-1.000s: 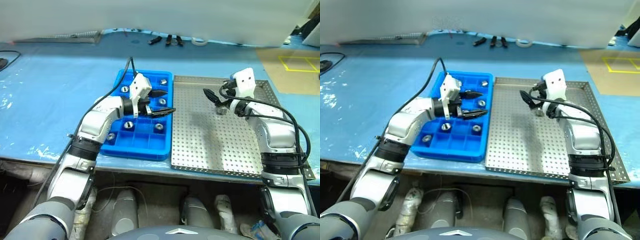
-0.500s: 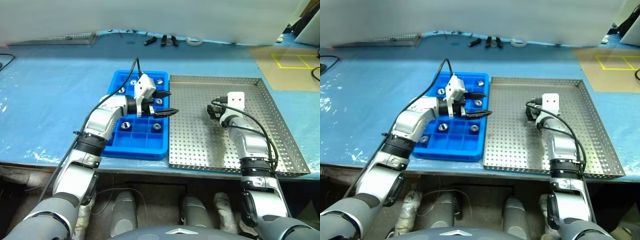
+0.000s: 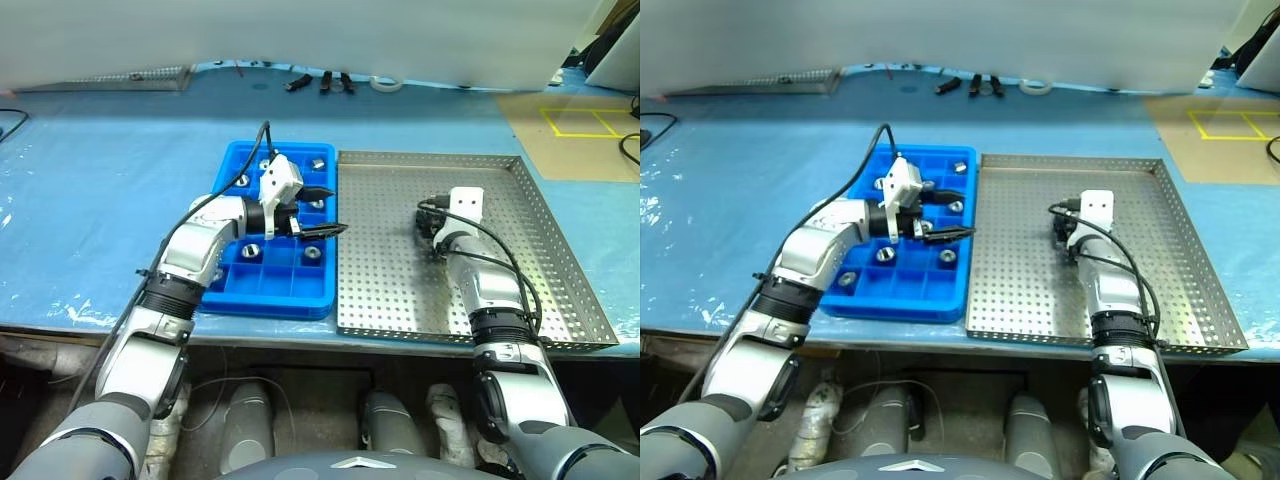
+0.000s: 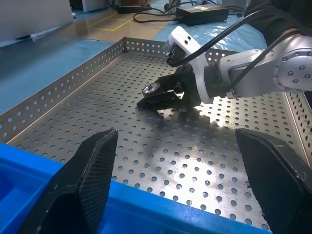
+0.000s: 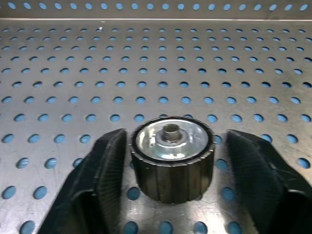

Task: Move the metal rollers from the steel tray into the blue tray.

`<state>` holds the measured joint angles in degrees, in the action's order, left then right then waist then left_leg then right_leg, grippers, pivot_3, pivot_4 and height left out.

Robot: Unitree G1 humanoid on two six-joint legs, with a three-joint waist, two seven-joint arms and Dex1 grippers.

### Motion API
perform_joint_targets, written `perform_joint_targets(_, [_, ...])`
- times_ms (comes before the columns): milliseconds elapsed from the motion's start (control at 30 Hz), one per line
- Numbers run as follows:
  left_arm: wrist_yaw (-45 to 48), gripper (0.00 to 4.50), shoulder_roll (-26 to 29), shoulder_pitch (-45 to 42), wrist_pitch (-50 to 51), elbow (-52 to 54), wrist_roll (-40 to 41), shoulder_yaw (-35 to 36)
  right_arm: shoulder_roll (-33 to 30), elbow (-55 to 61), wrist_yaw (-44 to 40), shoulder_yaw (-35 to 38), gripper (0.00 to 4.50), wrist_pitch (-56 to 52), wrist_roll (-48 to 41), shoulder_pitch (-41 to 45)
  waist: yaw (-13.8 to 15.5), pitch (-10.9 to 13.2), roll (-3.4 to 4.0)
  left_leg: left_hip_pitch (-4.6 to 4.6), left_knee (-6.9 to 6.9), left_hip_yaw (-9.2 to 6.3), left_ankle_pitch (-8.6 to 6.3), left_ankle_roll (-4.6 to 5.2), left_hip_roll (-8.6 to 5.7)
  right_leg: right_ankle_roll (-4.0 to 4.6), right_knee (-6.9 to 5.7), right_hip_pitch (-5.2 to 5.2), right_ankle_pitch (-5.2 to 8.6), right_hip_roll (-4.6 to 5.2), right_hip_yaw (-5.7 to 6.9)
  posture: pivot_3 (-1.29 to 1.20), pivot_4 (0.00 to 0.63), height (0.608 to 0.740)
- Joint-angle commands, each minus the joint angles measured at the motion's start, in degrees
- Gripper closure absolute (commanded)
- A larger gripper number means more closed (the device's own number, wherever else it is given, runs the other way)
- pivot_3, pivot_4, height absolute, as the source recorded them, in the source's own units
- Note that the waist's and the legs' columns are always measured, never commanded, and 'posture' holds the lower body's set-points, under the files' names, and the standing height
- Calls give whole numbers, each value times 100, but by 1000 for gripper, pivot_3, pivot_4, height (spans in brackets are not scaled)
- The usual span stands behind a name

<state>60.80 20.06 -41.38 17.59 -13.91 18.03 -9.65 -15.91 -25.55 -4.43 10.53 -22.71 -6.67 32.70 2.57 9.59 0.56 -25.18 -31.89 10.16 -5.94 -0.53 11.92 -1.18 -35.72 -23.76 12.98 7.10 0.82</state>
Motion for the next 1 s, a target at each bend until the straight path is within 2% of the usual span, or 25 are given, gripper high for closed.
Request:
perform_joint_targets(33, [104,452,133,98,118,413,124,102,1,318,-165,-57,2402,-68,-61,94,1,0,0,-1,0,0,0,1,0,0,1,0,0,0,0,-103,150,740])
perform_joint_targets(67, [142,452,184,149,161,484,149,113,9,468,-235,-77,2802,-130,-102,105,3,0,0,-1,0,0,-1,1,0,0,1,-1,0,0,0,-101,150,740])
perform_joint_targets(300, [437,452,709,559,363,866,341,300,-90,1597,-920,-461,2840,-815,-228,234,2,1,1,-5,13,0,0,0,2,0,3,-14,0,-2,0,-67,150,740])
perform_joint_targets(400, [538,452,1017,855,382,1107,456,466,-324,2261,-1767,-850,2840,-1218,-486,346,13,2,2,-5,25,0,3,-5,1,0,4,-17,0,-2,1,-67,150,740])
perform_joint_targets(533, [340,452,1320,1349,449,1493,533,809,-722,2965,-3132,-1465,2840,-1381,-893,405,87,2,2,-3,47,-1,5,-9,2,-1,17,-19,1,-1,7,50,150,740])
perform_joint_targets(733, [-149,452,1524,2230,938,2659,783,1146,-1032,2854,-4576,-2082,2840,-1026,-1043,634,333,2,1,-5,70,-4,10,-18,13,1,29,-22,2,0,22,198,150,740])
perform_joint_targets(1000, [-539,452,2051,3815,1450,4128,1188,1873,-862,2301,-5664,-2674,2840,-804,-996,1104,610,4,-2,-5,76,-13,14,-26,21,4,25,-23,4,-1,34,384,150,740])
